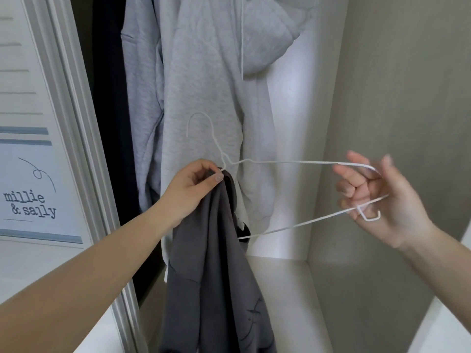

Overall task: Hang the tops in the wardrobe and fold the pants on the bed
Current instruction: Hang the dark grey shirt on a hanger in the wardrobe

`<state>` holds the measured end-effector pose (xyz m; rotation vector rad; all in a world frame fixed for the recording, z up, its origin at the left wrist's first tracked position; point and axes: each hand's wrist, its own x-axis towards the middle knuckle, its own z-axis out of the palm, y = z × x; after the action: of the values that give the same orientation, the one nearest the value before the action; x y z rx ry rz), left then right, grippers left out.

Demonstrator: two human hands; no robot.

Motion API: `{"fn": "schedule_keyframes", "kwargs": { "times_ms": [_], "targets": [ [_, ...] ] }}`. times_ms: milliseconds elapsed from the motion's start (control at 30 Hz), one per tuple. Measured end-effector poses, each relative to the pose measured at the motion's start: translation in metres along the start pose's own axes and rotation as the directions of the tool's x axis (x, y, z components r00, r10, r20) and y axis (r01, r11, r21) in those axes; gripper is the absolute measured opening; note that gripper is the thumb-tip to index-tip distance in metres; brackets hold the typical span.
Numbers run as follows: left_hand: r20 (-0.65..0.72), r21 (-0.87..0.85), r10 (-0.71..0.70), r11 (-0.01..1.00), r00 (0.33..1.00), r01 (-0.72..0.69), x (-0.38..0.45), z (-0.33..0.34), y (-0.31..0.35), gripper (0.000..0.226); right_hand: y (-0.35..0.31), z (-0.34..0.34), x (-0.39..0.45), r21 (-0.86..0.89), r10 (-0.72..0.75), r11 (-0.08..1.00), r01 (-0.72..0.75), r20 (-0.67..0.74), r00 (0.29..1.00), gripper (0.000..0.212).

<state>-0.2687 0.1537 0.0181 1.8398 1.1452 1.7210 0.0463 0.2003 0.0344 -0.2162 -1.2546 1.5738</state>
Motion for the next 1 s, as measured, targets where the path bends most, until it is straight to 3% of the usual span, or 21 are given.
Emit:
{"fn": "schedule_keyframes", "kwargs": {
  "times_ms": [67,100,200,233,300,333,400,500,600,667,767,900,1000],
  "targets": [
    [-0.007,-0.005,0.004,1.0,1.0,-0.004,-0.001,0.003,0.003,0.016,0.007,-0.014,0.004,0.133,0.085,0.988,-0.079,-0.039,0.996,0.064],
    [-0.023,-0.013,0.001,1.0,1.0,-0.002,-0.001,0.004,0.004,0.015,0.015,-0.02,0.005,0.195,0.123,0.975,-0.104,-0.087,0.989,0.066],
    [-0.089,-0.048,-0.024,0.999,0.996,0.02,-0.002,0.004,0.001,0.017,0.06,-0.021,-0.001,0.208,0.281,0.947,-0.246,-0.16,0.946,0.046],
    [-0.094,-0.058,-0.042,0.998,0.995,0.037,-0.003,0.003,-0.001,0.017,0.077,-0.016,-0.006,0.101,0.344,0.938,-0.332,-0.134,0.929,0.037],
    [-0.099,-0.062,-0.075,0.996,0.992,0.069,-0.003,0.005,-0.004,0.018,0.109,-0.003,-0.011,-0.326,0.414,0.85,-0.413,-0.07,0.907,0.022],
    [-0.112,-0.056,-0.086,0.995,0.99,0.08,-0.005,0.007,-0.005,0.018,0.123,0.004,-0.013,-0.516,0.433,0.764,-0.388,-0.038,0.901,0.022],
    [-0.16,-0.048,-0.093,0.995,0.983,0.086,-0.004,0.011,-0.004,0.017,0.142,0.021,-0.008,-0.723,0.452,0.629,-0.287,0.039,0.891,0.022],
    [-0.234,-0.023,-0.172,0.985,0.957,0.172,-0.004,0.014,-0.001,0.036,0.161,0.041,-0.002,-0.833,0.503,0.533,-0.146,0.174,0.846,0.016],
    [-0.248,-0.093,-0.276,0.961,0.929,0.261,-0.004,0.012,0.0,0.05,0.176,0.046,-0.004,-0.928,0.618,0.366,-0.069,0.187,0.764,0.023],
    [-0.263,-0.174,-0.334,0.939,0.905,0.296,-0.005,0.005,0.0,0.047,0.184,0.041,-0.01,-0.974,0.696,0.225,-0.014,0.151,0.702,0.033],
    [-0.308,-0.219,-0.36,0.927,0.881,0.303,-0.006,-0.014,-0.004,0.038,0.181,0.03,-0.02,-0.993,0.759,0.109,0.047,0.114,0.641,0.037],
    [-0.368,0.145,-0.102,0.975,0.924,0.166,-0.019,-0.046,-0.02,0.018,0.152,0.012,-0.019,-0.972,0.677,-0.066,0.227,0.124,0.726,0.034],
    [-0.311,0.414,-0.029,0.896,0.95,0.163,-0.033,-0.067,-0.04,0.019,0.119,-0.001,-0.01,-0.942,0.584,-0.202,0.268,0.104,0.805,0.036]
  ]
}}
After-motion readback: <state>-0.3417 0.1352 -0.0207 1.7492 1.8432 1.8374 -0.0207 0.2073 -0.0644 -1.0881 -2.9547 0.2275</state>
